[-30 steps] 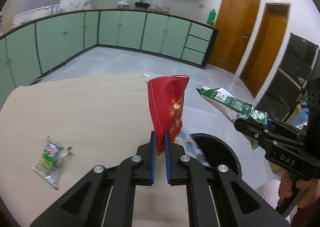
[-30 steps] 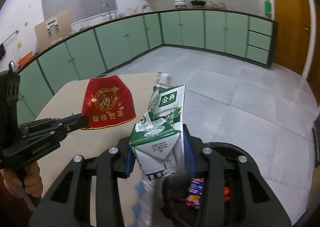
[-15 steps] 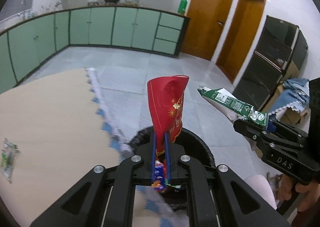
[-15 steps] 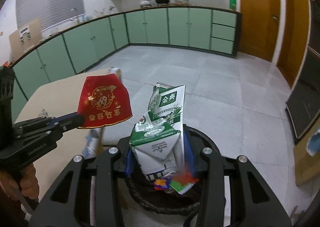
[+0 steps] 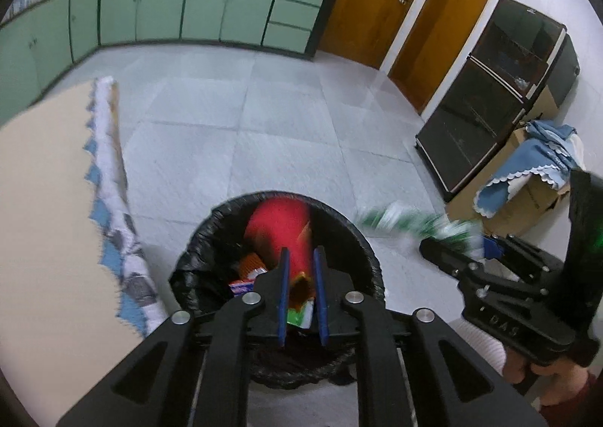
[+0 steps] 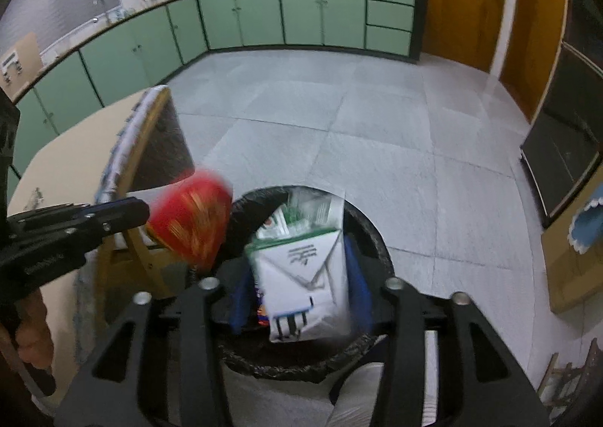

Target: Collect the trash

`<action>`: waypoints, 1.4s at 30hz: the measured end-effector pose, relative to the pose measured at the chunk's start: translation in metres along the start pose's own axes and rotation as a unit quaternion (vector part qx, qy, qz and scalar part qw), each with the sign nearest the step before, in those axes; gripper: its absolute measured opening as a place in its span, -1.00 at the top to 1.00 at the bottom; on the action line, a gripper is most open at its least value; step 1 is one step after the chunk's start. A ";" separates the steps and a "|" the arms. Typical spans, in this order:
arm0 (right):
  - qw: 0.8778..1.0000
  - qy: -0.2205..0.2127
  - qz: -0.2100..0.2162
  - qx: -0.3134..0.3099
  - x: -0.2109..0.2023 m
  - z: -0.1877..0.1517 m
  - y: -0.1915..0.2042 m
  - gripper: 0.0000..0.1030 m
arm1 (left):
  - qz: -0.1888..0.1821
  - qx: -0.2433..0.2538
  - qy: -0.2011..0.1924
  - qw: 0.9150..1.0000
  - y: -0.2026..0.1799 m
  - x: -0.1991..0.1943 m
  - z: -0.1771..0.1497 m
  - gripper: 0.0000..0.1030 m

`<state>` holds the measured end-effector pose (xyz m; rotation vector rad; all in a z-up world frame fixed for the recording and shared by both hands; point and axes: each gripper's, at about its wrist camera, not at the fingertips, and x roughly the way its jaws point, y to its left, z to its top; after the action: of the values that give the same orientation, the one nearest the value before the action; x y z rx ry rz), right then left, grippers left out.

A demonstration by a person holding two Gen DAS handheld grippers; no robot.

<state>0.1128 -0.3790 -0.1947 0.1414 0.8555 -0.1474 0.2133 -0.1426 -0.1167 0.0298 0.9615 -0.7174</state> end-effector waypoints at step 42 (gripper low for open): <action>0.976 -0.079 0.161 -0.126 -0.026 0.047 0.235 -0.74 | 0.273 -0.196 -0.079 0.938 0.270 -0.162 -0.087 -0.31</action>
<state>0.1747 -0.1554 -0.1295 0.0274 0.6751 0.2512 0.2447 0.1828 -0.1218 -0.1070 0.8718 -0.0069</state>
